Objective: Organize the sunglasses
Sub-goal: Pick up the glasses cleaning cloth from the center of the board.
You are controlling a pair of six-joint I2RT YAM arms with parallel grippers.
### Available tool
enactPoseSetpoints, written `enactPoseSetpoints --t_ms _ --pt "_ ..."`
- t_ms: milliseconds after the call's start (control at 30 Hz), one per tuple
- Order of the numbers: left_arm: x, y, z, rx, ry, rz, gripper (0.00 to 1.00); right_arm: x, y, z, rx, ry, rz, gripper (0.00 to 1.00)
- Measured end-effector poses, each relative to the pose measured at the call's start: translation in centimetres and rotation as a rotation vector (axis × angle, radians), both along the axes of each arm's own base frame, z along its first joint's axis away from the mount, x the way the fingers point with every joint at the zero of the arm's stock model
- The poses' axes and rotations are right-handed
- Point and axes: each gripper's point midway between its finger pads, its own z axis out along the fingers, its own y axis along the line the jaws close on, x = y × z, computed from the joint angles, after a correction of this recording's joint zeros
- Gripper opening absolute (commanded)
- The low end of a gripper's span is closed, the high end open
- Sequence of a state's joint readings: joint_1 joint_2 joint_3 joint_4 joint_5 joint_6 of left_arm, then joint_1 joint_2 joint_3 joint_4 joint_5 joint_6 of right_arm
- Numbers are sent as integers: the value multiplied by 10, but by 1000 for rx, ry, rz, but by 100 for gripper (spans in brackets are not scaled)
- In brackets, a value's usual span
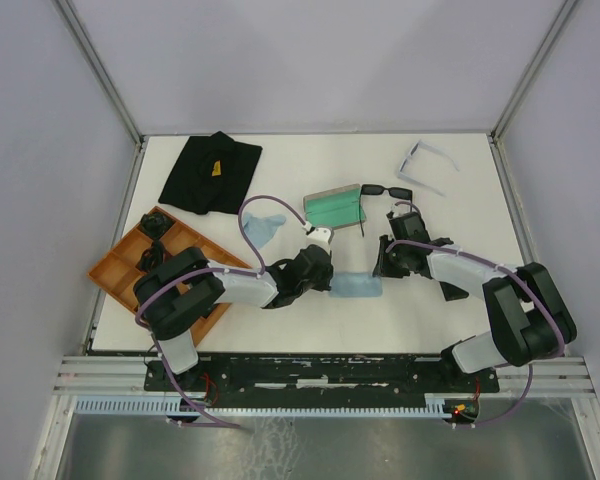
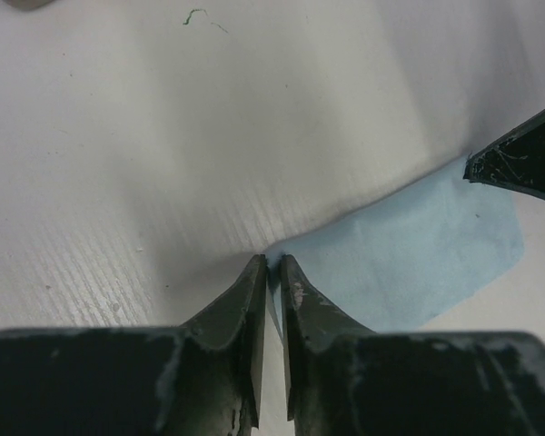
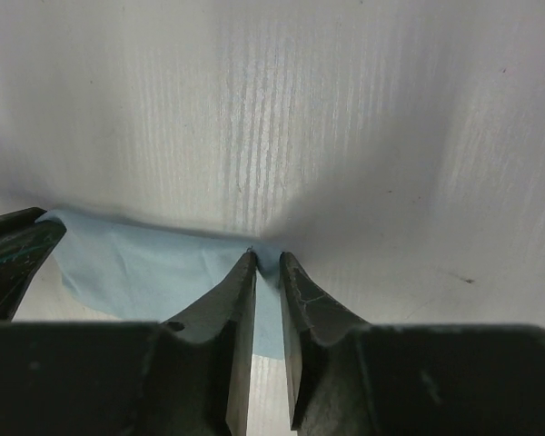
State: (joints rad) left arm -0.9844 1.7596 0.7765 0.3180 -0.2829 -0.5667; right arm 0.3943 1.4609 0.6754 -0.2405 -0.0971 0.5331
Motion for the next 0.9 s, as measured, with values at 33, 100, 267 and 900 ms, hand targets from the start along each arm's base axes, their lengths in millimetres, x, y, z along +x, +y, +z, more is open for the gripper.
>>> enactPoseSetpoints --t_ms 33,100,267,900 --pt "0 0 0 1 0 0 10 0 0 0 0 1 0 19" --pt "0 0 -1 2 1 0 5 0 0 -1 0 2 1 14" --pt "0 -2 -1 -2 1 -3 3 0 1 -1 5 3 7 3" --pt "13 7 0 6 -10 20 3 25 19 4 66 -66 26 0"
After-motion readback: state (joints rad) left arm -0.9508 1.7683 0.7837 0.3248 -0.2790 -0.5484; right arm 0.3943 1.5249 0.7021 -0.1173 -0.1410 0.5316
